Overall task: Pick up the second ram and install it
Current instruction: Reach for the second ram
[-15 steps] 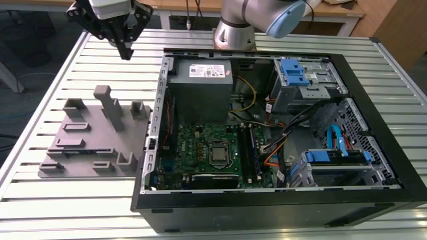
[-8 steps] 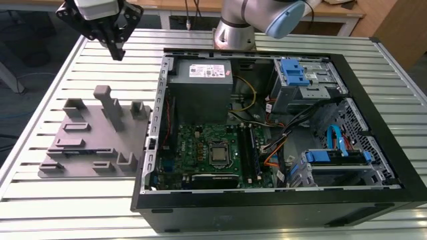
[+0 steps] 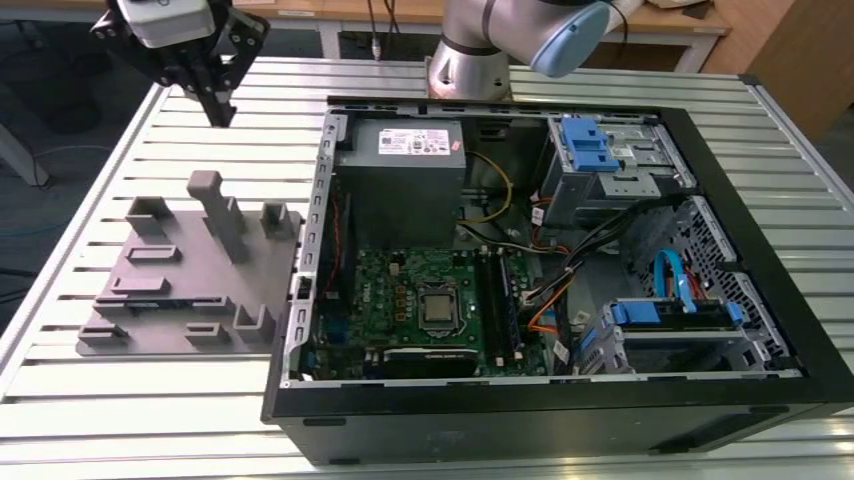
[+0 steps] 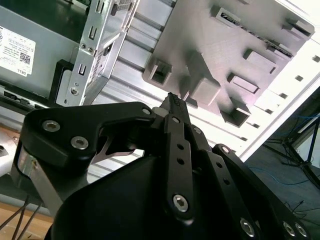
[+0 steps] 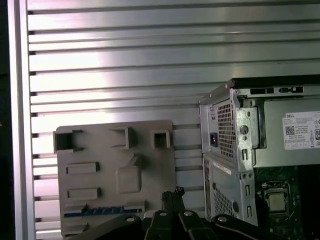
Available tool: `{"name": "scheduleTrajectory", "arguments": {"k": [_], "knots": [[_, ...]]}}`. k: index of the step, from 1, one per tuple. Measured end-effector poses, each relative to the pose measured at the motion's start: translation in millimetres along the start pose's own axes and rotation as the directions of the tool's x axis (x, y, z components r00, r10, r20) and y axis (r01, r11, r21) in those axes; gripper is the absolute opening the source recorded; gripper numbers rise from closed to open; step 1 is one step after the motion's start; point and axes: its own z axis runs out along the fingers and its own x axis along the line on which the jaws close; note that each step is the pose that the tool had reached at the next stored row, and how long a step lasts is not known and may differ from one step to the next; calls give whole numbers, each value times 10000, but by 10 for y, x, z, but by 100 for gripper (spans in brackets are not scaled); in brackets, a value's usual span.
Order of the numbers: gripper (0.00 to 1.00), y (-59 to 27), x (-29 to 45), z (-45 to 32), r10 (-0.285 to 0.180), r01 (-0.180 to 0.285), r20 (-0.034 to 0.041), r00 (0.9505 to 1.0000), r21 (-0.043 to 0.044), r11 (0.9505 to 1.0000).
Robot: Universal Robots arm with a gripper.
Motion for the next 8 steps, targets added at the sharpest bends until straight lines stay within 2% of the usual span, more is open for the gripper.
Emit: {"name": "scheduleTrajectory", "arguments": {"k": [8], "knots": [[7,-61,93,8,-1,1,0,10000,0,10000]]}}
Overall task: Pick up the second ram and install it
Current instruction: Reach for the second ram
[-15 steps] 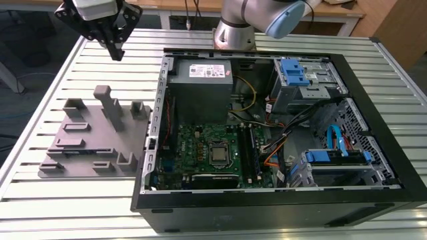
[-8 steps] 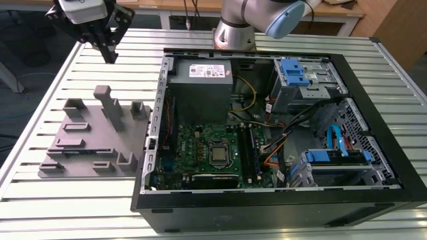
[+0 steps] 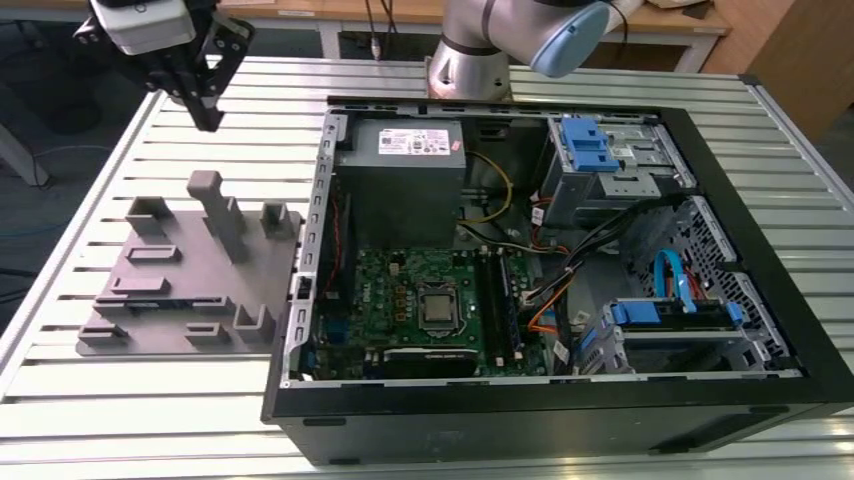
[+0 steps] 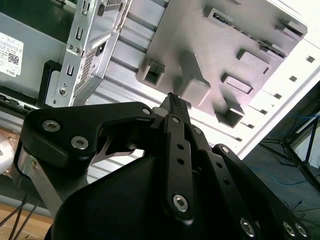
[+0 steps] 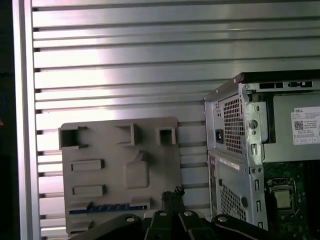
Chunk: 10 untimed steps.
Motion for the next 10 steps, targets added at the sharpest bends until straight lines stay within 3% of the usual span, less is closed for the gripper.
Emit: {"name": "scheduleTrajectory", "arguments": {"k": [10], "knots": [[7,-64,72,30,2,-2,0,10000,0,10000]]}}
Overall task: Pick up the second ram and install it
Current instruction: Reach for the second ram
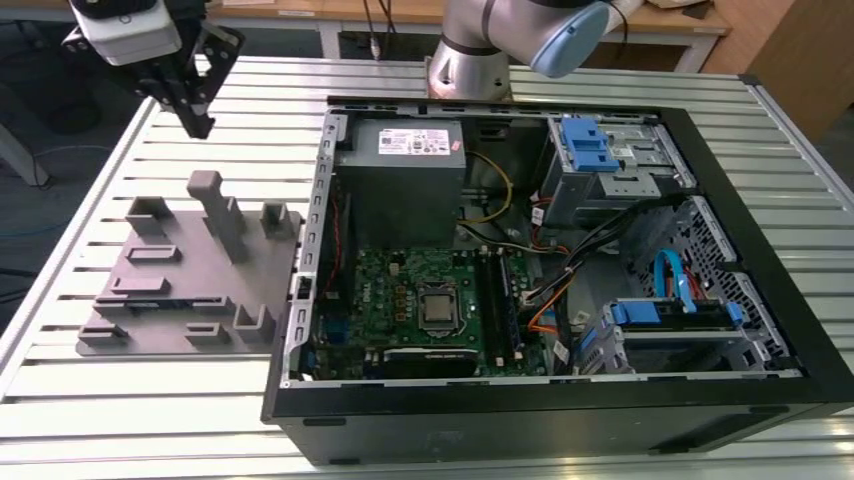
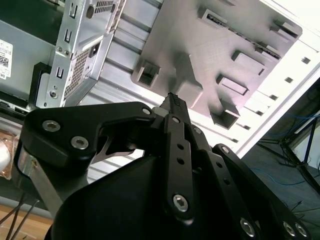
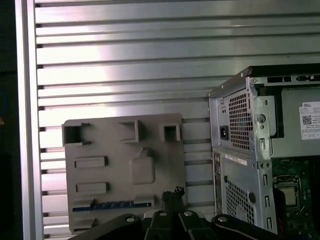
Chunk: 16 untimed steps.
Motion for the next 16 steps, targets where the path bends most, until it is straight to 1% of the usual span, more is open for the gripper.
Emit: {"name": "scheduleTrajectory", "arguments": {"k": [4,10,16], "knots": [[7,-37,21,14,-2,2,0,10000,-1,10000],[7,-99,34,43,-2,2,0,10000,0,10000],[7,-197,50,97,-1,1,0,10000,0,10000]]}}
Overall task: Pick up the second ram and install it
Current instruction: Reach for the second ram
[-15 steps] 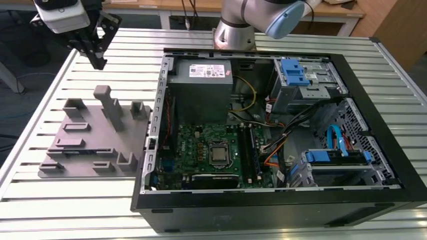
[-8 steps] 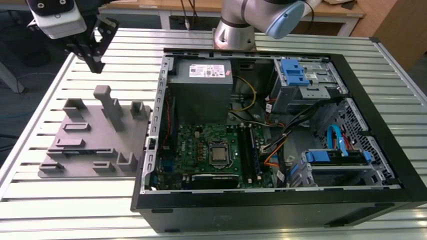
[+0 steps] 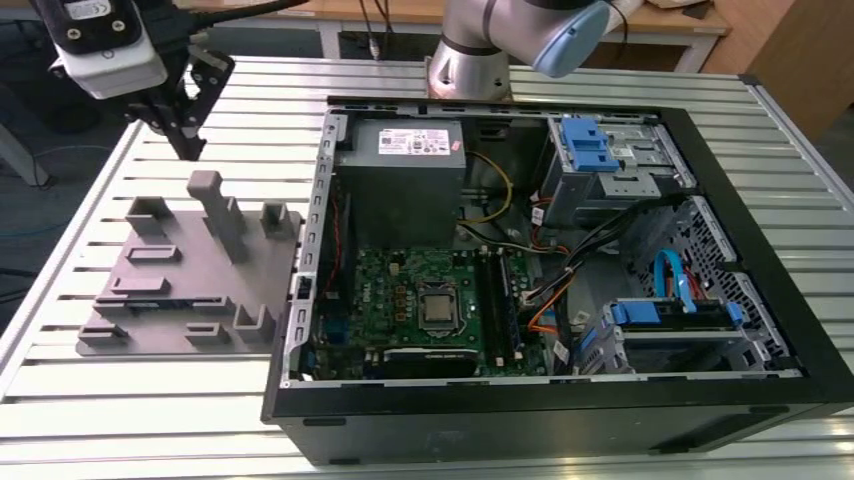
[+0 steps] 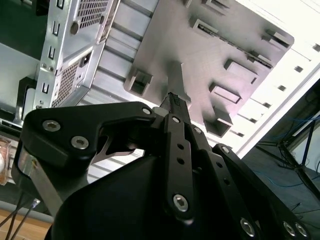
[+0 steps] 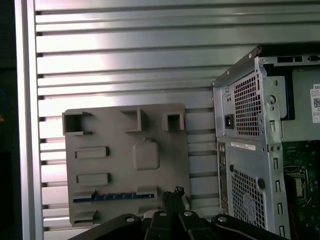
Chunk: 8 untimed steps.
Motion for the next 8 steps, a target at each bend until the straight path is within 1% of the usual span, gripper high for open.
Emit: {"name": "scheduleTrajectory", "arguments": {"k": [2,4,8], "knots": [[7,-50,9,25,-1,1,-1,10000,-1,10000],[7,-90,35,44,-1,1,0,10000,-1,10000],[7,-136,97,92,0,0,-1,10000,1,10000]]}}
